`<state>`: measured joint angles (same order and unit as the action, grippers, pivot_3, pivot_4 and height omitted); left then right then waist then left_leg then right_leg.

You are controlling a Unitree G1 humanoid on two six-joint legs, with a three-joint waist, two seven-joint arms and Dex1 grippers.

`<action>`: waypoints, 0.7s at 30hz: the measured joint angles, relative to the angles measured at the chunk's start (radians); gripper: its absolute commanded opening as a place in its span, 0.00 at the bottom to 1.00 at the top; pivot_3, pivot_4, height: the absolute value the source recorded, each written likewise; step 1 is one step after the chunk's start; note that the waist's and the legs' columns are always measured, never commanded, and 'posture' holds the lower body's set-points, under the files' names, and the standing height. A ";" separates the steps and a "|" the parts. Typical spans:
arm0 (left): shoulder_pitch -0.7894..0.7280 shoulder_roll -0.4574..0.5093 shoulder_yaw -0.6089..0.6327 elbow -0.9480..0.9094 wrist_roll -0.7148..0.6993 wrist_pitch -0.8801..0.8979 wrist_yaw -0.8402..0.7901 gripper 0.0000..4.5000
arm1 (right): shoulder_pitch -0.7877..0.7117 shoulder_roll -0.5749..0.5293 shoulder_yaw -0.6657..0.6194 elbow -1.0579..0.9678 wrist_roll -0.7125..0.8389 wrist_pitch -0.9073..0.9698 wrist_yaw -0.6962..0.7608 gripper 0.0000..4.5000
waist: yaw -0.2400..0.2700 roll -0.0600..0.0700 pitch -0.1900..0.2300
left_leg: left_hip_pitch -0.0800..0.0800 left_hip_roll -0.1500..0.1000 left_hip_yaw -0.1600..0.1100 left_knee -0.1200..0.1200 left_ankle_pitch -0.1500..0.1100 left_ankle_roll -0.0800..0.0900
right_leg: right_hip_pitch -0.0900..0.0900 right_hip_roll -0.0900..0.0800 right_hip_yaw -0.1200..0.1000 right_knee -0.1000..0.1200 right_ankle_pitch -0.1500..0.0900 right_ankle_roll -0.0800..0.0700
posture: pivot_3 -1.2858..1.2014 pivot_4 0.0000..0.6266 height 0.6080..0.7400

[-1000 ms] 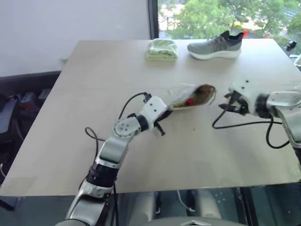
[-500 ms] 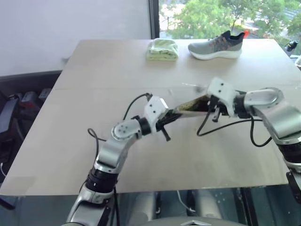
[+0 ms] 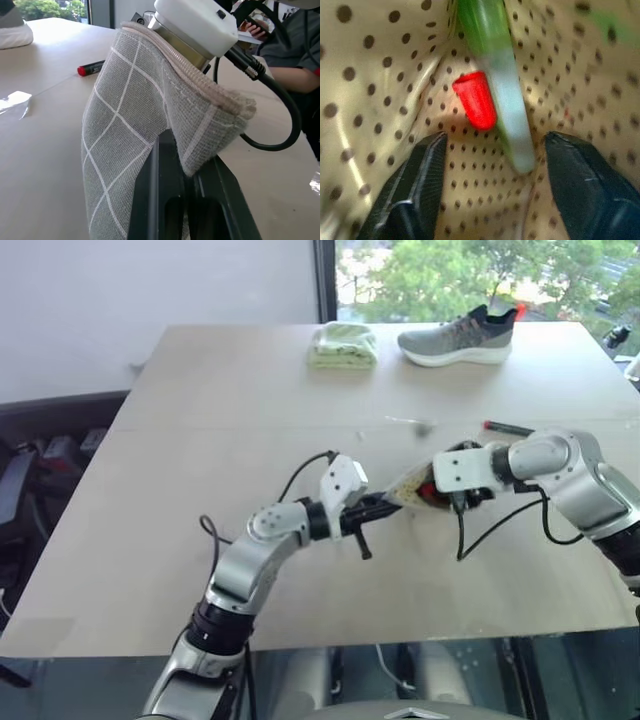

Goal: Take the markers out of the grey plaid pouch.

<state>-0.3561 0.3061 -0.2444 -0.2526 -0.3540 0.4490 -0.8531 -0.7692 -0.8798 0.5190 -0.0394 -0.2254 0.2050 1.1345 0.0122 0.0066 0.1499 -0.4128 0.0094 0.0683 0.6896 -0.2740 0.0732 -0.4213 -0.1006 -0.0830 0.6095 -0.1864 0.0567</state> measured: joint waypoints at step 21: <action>-0.022 -0.011 -0.013 0.053 0.007 0.004 -0.028 0.00 | -0.046 0.208 0.010 0.305 -0.119 -0.317 0.033 0.25 | -0.014 0.000 0.000 | 0.015 0.001 0.003 -0.002 0.000 -0.001 | 0.012 0.001 0.004 0.001 0.000 0.000 | 0.52 0.24 1.00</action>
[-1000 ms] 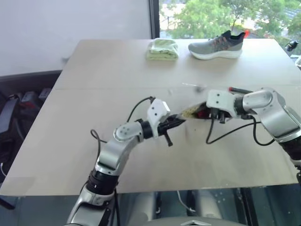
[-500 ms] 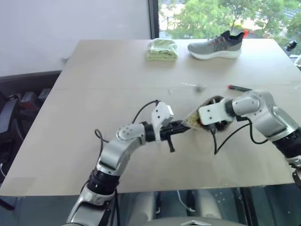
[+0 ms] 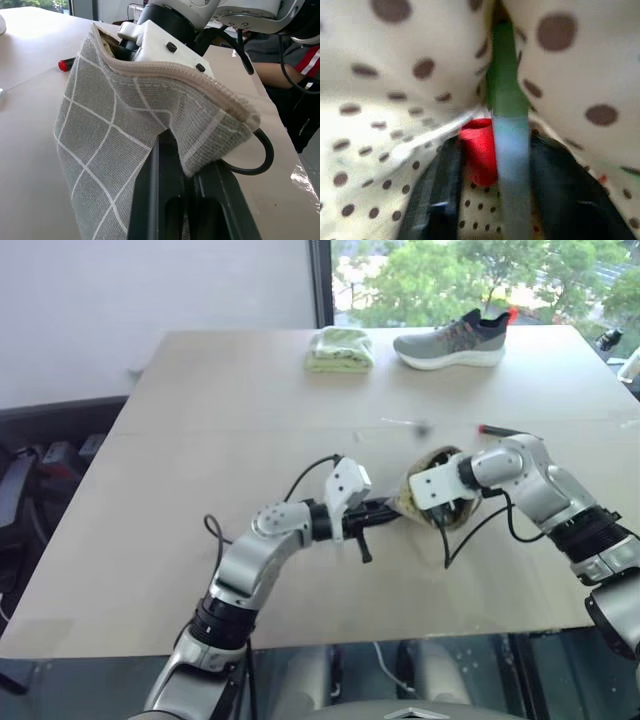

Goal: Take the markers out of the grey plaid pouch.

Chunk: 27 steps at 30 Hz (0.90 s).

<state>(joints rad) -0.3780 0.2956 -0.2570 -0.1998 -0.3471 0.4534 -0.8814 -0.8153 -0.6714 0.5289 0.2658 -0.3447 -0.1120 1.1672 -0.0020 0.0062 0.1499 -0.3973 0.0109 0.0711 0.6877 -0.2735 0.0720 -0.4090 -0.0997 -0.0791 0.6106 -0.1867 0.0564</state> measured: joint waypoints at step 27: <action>-0.072 0.061 -0.009 0.237 0.281 -0.434 0.091 0.00 | -0.052 0.230 -0.236 -0.222 0.257 1.157 -0.042 0.25 | -0.004 0.000 0.000 | -0.006 -0.001 0.000 -0.002 0.000 0.000 | -0.006 -0.002 -0.001 0.000 0.001 -0.001 | 0.52 0.24 1.00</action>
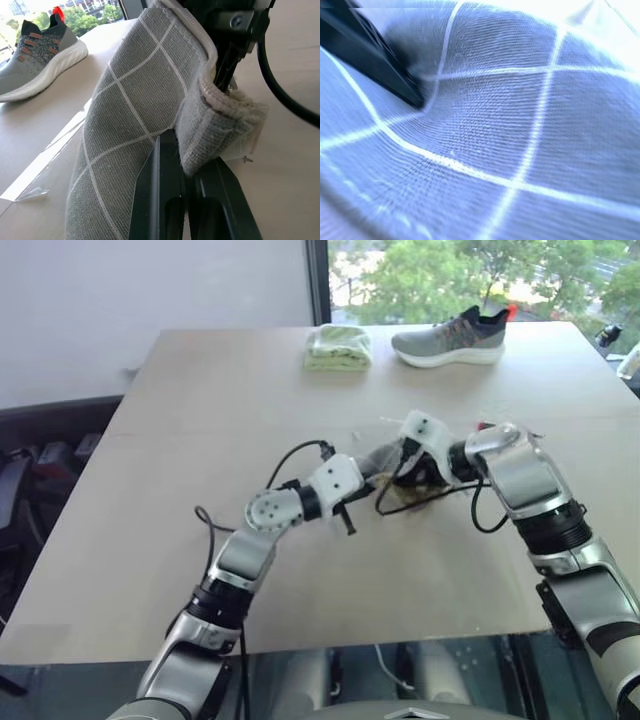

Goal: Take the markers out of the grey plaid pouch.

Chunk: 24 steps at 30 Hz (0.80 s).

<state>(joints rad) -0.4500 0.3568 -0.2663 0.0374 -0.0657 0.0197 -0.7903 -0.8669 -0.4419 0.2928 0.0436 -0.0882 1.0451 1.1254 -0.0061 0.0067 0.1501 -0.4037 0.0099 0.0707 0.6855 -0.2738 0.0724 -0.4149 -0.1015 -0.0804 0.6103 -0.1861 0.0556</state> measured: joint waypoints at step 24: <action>0.070 0.040 0.070 0.008 -0.009 0.062 0.029 0.00 | 0.143 -0.475 0.094 -0.154 0.187 -0.071 0.016 0.25 | -0.001 0.000 0.000 | -0.008 0.000 -0.002 0.001 -0.001 0.001 | -0.007 -0.001 -0.002 -0.001 0.000 0.000 | 0.52 0.24 1.00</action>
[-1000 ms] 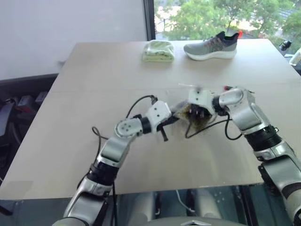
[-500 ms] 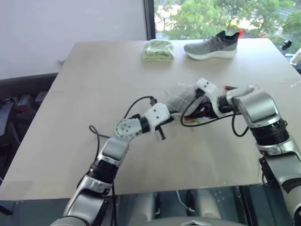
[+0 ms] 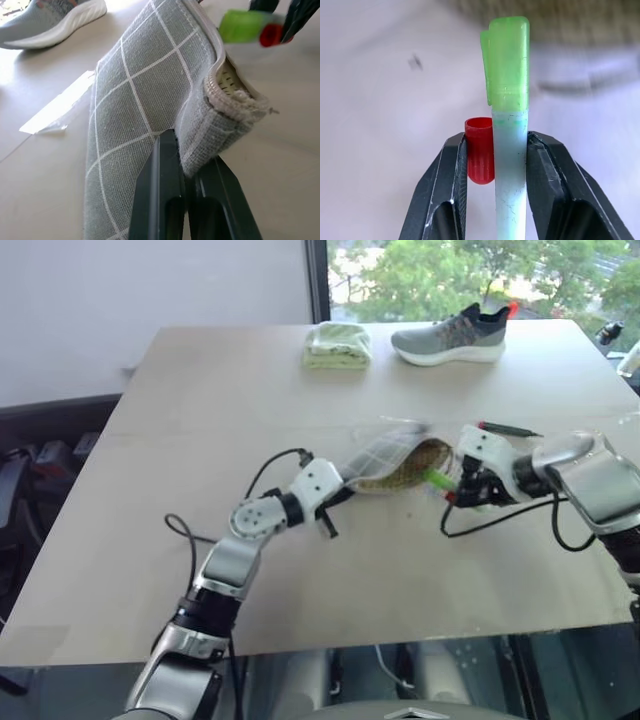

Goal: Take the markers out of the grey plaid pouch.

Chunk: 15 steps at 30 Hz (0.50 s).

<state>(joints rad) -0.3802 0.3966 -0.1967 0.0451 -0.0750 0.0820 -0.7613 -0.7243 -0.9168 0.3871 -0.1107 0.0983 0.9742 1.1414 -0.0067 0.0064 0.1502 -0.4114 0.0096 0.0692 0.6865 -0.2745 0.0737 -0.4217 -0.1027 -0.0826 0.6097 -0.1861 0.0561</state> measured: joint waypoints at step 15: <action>0.035 0.069 0.074 -0.033 -0.008 0.019 0.017 0.00 | 0.084 -0.111 -0.069 0.292 -0.216 -0.302 -0.289 0.77 | 0.005 0.000 0.000 | 0.000 0.000 0.002 0.000 0.000 0.000 | -0.001 0.000 0.000 -0.001 0.000 0.000 | 0.52 0.24 1.00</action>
<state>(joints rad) -0.3456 0.4654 -0.1225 0.0119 -0.0832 0.1015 -0.7446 -0.6404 -1.0273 0.3177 0.1813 -0.1174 0.6718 0.8520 -0.0017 0.0064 0.1503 -0.4119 0.0100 0.0710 0.6869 -0.2743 0.0733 -0.4223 -0.1025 -0.0826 0.6088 -0.1863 0.0564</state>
